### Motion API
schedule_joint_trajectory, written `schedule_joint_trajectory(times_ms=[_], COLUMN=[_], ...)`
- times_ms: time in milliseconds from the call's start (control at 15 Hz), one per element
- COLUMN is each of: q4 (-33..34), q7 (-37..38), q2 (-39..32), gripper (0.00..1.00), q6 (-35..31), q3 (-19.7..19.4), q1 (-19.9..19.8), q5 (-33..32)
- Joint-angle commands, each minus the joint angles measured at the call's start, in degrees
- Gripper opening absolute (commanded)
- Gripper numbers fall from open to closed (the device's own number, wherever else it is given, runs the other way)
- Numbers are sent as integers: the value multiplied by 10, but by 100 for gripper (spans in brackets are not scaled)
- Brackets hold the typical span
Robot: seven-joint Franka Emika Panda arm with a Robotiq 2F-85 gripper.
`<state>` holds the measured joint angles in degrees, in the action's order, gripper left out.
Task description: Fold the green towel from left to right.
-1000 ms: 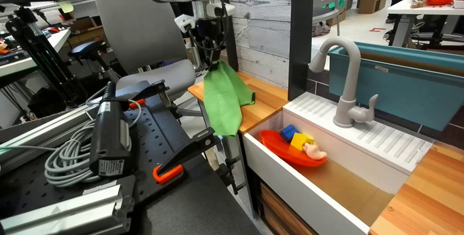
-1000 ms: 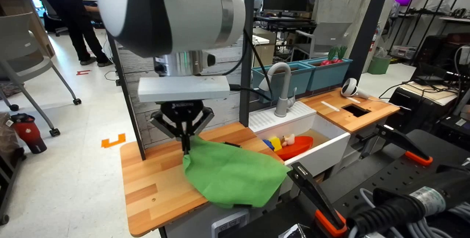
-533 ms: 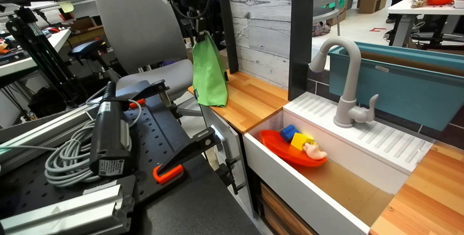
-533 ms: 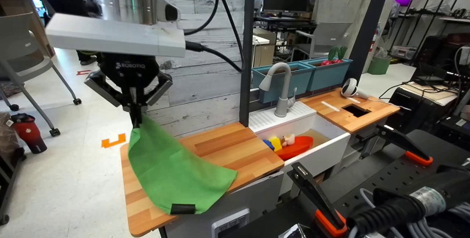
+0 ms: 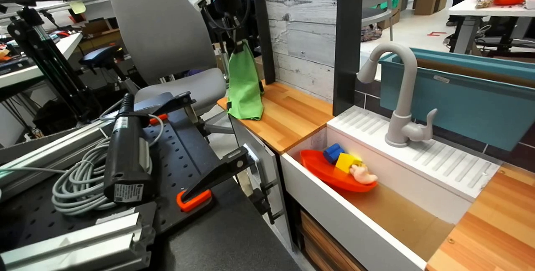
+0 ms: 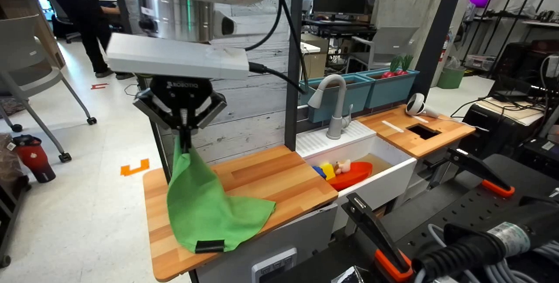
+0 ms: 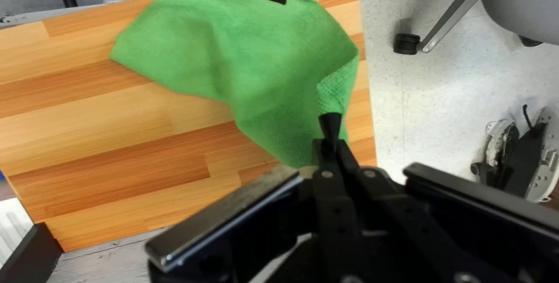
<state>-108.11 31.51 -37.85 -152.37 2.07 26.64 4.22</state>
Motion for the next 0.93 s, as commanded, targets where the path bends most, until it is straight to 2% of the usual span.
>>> schedule_joint_trajectory(times_ms=[0,200,467,867], q4=[-38,-47,-43,-12], q7=[-47,-85,-117,-135], q2=[-4,-27,-76,-157], gripper=[1,1,1,1], q6=[-35,-33,-19,9], q3=[14,21,21,13], q1=[-44,-80,-110,-131], q5=[12,19,17,15])
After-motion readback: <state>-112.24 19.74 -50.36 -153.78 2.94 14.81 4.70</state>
